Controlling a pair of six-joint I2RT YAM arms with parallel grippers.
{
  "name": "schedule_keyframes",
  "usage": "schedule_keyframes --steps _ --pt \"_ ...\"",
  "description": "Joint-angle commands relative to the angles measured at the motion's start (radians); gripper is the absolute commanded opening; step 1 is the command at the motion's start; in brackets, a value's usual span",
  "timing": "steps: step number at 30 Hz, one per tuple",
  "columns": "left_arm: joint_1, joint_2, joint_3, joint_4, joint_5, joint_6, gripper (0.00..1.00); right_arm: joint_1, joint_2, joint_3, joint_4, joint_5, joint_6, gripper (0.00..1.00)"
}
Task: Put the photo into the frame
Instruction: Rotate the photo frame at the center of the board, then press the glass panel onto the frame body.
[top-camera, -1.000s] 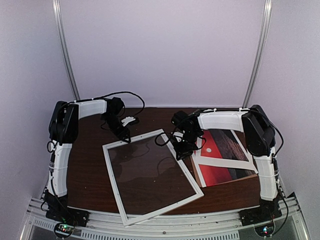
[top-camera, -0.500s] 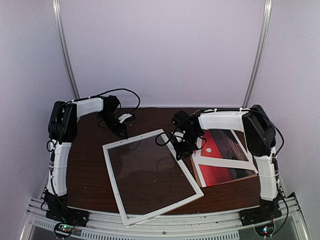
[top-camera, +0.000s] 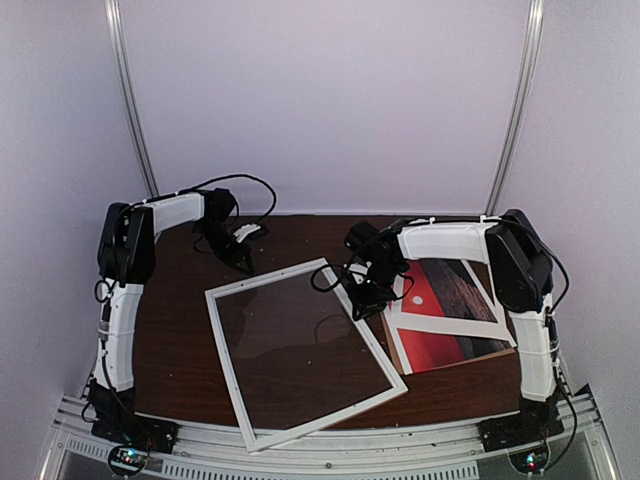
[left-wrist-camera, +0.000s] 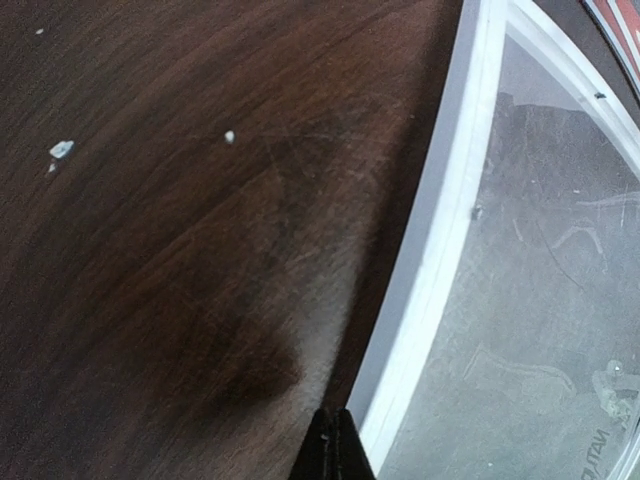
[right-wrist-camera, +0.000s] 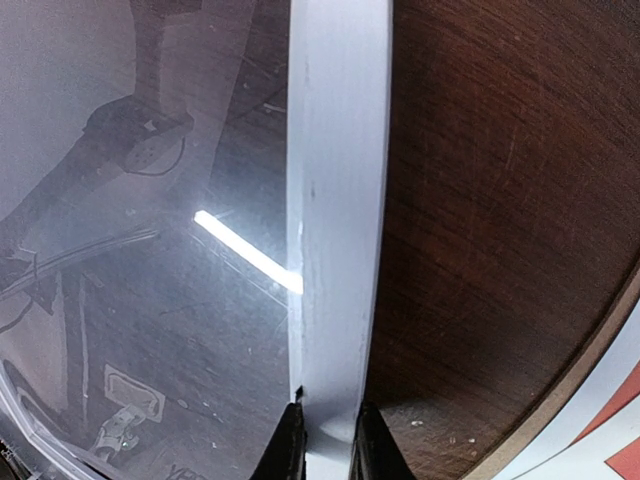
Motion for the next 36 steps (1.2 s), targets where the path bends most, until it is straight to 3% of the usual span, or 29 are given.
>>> schedule_keyframes --steps 1,4,8,10,20,28,36 --pt "0.037 0.0 0.041 -0.022 0.033 -0.03 0.0 -0.009 -0.001 -0.032 0.037 0.004 0.002 0.08" --pt "0.057 -0.017 0.041 -0.021 0.069 -0.057 0.04 -0.01 0.001 -0.032 0.04 0.001 0.003 0.08" --pt "0.064 -0.02 0.048 -0.063 0.122 -0.044 0.35 -0.011 0.003 -0.034 0.042 -0.001 0.002 0.08" --pt "0.064 -0.009 0.055 -0.11 0.129 -0.019 0.45 -0.012 0.003 -0.036 0.047 -0.001 0.001 0.09" --pt "0.057 0.0 -0.006 -0.178 0.071 0.077 0.67 -0.014 0.014 -0.051 0.077 -0.025 0.003 0.09" --pt "0.029 0.003 -0.048 -0.158 0.032 0.112 0.7 -0.016 0.023 -0.055 0.089 -0.04 0.006 0.09" --pt "0.009 0.015 -0.07 -0.136 -0.064 0.117 0.58 -0.015 0.033 -0.064 0.103 -0.051 0.014 0.09"
